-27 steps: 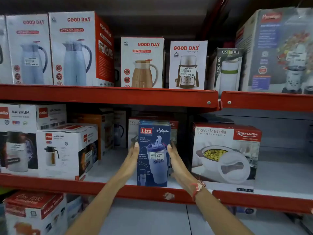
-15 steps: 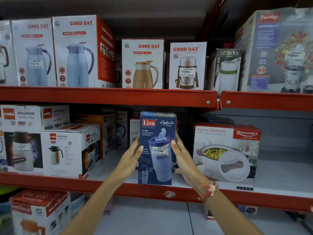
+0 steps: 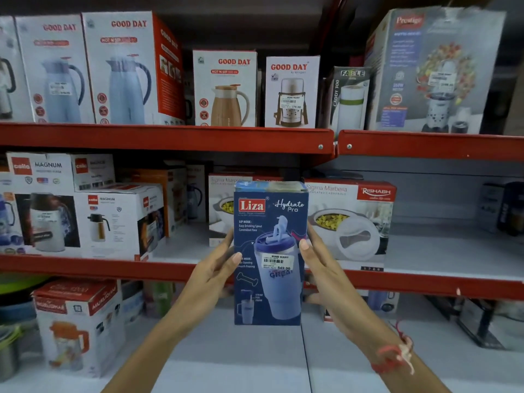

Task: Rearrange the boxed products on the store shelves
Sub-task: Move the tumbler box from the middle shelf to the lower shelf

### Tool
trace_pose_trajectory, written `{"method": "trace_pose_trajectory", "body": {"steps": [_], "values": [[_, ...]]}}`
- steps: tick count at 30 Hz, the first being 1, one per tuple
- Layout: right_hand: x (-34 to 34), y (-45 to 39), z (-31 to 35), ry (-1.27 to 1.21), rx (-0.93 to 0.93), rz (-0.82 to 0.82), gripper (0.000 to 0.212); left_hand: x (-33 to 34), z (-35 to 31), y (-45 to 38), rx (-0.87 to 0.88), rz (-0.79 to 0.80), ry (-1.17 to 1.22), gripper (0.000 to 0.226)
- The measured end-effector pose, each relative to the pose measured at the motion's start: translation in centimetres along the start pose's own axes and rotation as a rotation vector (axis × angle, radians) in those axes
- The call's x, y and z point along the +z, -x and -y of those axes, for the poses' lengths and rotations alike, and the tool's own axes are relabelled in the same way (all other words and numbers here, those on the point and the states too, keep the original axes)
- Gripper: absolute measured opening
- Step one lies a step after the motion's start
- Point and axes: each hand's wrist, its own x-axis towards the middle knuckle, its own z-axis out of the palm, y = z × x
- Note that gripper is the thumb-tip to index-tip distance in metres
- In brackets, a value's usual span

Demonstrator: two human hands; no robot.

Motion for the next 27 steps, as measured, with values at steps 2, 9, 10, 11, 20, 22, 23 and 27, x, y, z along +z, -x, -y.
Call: {"method": "trace_pose_trajectory", "body": {"steps": [2,9,10,11,20,22,23,27], "values": [[-0.3,1.6,-0.5,0.002,0.011,-0.004,0.038,0.5,0.7,1.3,-0.013,0.015,0.021,0.056],[-1.7,5.1,-5.9,0.044,0.05,0.027,0.045,1.9,4.7,4.2,-0.114,0.016,-0.029,0.06],[-1.9,5.4,-7.0,0.039,0.072,0.041,0.046,2.1,5.6,4.4,-0.137,0.006,-0.045,0.061],[-2.1,5.7,-8.3,0.036,0.092,0.049,0.048,2.3,6.6,4.6,-0.162,-0.005,-0.065,0.06],[-3.5,6.9,-19.7,0.087,0.212,-0.04,0.05,5.5,16.5,6.1,-0.326,-0.053,-0.252,0.055],[-3.6,6.9,-21.6,0.143,0.225,-0.065,0.048,6.4,18.6,6.0,-0.333,-0.072,-0.294,0.054],[-3.7,6.8,-22.5,0.16,0.234,-0.077,0.048,6.8,19.5,5.8,-0.34,-0.079,-0.304,0.054],[-4.1,5.7,-25.5,0.19,0.267,-0.14,0.049,8.2,22.1,4.3,-0.338,-0.109,-0.336,0.052]]}}
